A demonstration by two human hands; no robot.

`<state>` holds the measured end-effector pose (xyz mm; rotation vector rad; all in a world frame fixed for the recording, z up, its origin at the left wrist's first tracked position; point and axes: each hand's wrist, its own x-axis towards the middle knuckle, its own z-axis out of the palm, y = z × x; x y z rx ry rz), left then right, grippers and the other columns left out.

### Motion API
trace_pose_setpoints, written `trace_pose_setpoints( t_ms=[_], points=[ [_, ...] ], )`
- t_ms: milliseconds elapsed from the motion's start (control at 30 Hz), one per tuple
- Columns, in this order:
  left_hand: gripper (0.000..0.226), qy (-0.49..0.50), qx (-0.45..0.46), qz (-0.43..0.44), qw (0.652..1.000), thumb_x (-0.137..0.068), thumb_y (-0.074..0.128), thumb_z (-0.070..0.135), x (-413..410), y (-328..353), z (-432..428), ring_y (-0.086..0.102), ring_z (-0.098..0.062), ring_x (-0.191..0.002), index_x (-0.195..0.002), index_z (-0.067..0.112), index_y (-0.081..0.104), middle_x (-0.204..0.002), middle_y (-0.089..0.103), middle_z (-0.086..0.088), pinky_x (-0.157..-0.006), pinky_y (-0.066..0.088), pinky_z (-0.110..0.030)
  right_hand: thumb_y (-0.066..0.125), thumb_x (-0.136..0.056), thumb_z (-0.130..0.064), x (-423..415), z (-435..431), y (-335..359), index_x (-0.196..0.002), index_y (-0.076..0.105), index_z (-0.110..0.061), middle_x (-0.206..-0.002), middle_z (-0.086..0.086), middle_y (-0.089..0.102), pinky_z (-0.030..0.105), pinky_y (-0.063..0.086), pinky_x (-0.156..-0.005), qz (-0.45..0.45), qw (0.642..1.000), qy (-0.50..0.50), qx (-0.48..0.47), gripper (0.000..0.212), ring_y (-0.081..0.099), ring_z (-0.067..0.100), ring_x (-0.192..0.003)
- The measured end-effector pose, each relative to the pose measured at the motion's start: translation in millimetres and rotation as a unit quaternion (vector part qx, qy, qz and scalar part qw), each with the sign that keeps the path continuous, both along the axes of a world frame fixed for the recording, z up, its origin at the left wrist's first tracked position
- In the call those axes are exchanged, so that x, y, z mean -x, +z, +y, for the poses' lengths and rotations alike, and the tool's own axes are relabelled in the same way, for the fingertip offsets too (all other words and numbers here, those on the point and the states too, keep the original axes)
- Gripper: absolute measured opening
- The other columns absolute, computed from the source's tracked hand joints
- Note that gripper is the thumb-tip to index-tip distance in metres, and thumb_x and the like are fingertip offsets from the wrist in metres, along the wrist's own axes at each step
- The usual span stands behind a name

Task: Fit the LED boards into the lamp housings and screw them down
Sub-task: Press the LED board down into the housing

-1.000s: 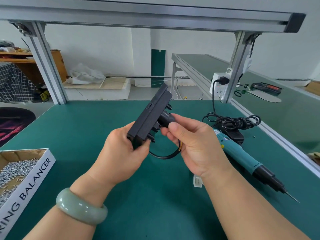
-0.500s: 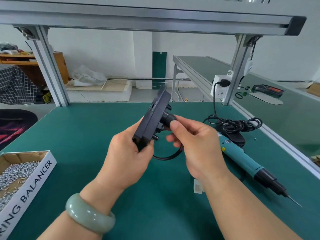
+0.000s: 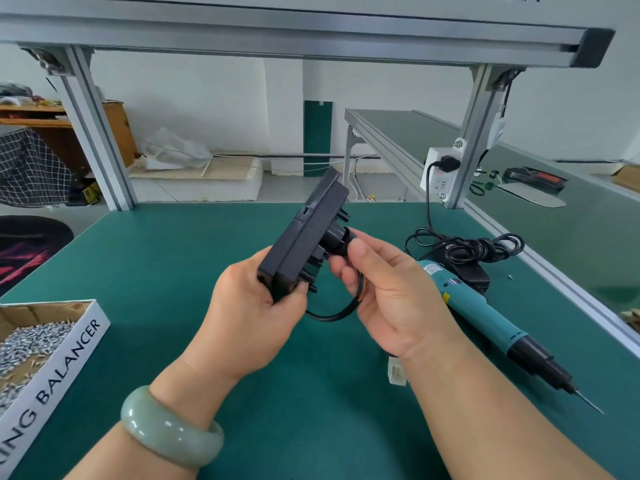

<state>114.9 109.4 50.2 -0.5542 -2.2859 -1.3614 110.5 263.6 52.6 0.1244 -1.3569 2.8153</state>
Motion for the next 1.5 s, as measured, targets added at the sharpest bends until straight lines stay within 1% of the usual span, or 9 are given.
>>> trace_pose_setpoints(
  t_ms=[333, 600, 733, 867, 1100, 1233, 1300, 1400, 1500],
  points=[
    [0.032, 0.010, -0.018, -0.003, 1.000, -0.078, 0.067, 0.001, -0.9, -1.0, 2.1, 0.035, -0.004, -0.043, -0.061, 0.024, 0.052, -0.049, 0.042, 0.012, -0.041, 0.028, -0.007, 0.065, -0.070, -0.022, -2.4, -5.5, -3.1, -0.074, 0.077, -0.012, -0.069, 0.005, 0.071, 0.012, 0.047, -0.046, -0.010, 0.999, 0.026, -0.026, 0.016, 0.065, 0.008, -0.054],
    [0.051, -0.017, -0.003, -0.030, 0.999, -0.081, 0.063, -0.001, 1.3, 2.6, -1.6, 0.029, -0.007, -0.036, -0.055, 0.042, 0.055, -0.040, 0.038, 0.013, -0.038, 0.023, -0.006, 0.061, -0.079, -0.010, -5.4, -5.0, -0.8, -0.079, 0.079, -0.012, -0.071, 0.010, 0.069, 0.010, 0.032, -0.040, 0.033, 0.998, -0.007, -0.060, 0.018, 0.046, 0.003, -0.046],
    [0.053, -0.010, -0.002, -0.032, 0.999, -0.080, 0.063, -0.001, 3.0, 1.9, -2.5, 0.026, -0.008, -0.036, -0.057, 0.046, 0.055, -0.040, 0.037, 0.011, -0.036, 0.022, -0.007, 0.055, -0.090, 0.000, -6.4, -8.0, -3.6, -0.082, 0.079, -0.016, -0.071, 0.009, 0.071, 0.010, 0.032, -0.043, 0.042, 0.995, -0.037, -0.080, 0.030, 0.039, 0.003, -0.044],
    [0.053, -0.011, 0.001, -0.032, 0.999, -0.080, 0.063, 0.000, 3.3, 1.7, -3.4, 0.026, -0.008, -0.036, -0.063, 0.050, 0.059, -0.039, 0.038, 0.013, -0.036, 0.023, -0.008, 0.057, -0.091, 0.000, -7.2, -11.0, -4.8, -0.089, 0.077, -0.016, -0.073, 0.013, 0.070, 0.013, 0.035, -0.046, 0.092, 0.983, -0.091, -0.132, 0.027, 0.037, 0.006, -0.044],
    [0.059, -0.027, 0.004, -0.032, 0.999, -0.081, 0.063, -0.001, 1.1, 0.5, -3.8, 0.025, -0.008, -0.035, -0.067, 0.056, 0.059, -0.039, 0.042, 0.017, -0.033, 0.024, -0.009, 0.058, -0.089, -0.023, -10.6, -4.9, -2.6, -0.079, 0.071, -0.051, -0.061, 0.015, 0.063, 0.022, 0.039, -0.048, 0.174, 0.895, -0.187, -0.365, 0.033, 0.041, 0.006, -0.044],
    [0.054, -0.018, 0.006, -0.006, 1.000, -0.078, 0.064, 0.004, 2.0, 1.7, -7.9, 0.031, -0.007, -0.037, -0.073, 0.057, 0.058, -0.044, 0.045, 0.018, -0.035, 0.025, -0.007, 0.057, -0.094, -0.015, -10.1, 0.3, -2.0, -0.113, 0.068, -0.031, -0.064, -0.004, 0.069, 0.014, 0.034, -0.045, 0.169, 0.889, -0.140, -0.402, 0.027, 0.044, 0.007, -0.046],
    [0.049, -0.016, 0.010, -0.005, 1.000, -0.078, 0.062, 0.010, 2.7, 1.7, -7.9, 0.032, -0.007, -0.039, -0.075, 0.058, 0.057, -0.048, 0.045, 0.015, -0.036, 0.025, -0.007, 0.059, -0.094, -0.016, -6.8, 4.4, -0.1, -0.099, 0.070, -0.028, -0.072, -0.013, 0.072, 0.007, 0.037, -0.049, 0.143, 0.878, -0.147, -0.432, 0.017, 0.054, 0.000, -0.047],
    [0.054, -0.033, 0.028, -0.030, 0.999, -0.080, 0.063, 0.004, 4.0, -0.5, -10.1, 0.028, -0.009, -0.040, -0.076, 0.057, 0.057, -0.047, 0.041, 0.011, -0.036, 0.026, -0.011, 0.056, -0.095, -0.025, -6.3, 9.4, -1.3, -0.073, 0.059, -0.026, -0.060, -0.010, 0.063, 0.012, 0.036, -0.048, 0.156, 0.795, -0.155, -0.566, 0.022, 0.052, 0.001, -0.050],
    [0.067, -0.059, 0.072, -0.046, 0.995, -0.080, 0.060, -0.004, 4.8, 0.2, -15.6, 0.025, -0.010, -0.043, -0.078, 0.063, 0.055, -0.047, 0.039, 0.012, -0.038, 0.025, -0.015, 0.053, -0.097, -0.026, -8.1, 10.3, -1.8, -0.068, 0.044, -0.015, -0.054, -0.005, 0.040, 0.031, 0.028, -0.049, 0.199, 0.696, -0.163, -0.671, 0.032, 0.036, 0.014, -0.050]
  ],
)
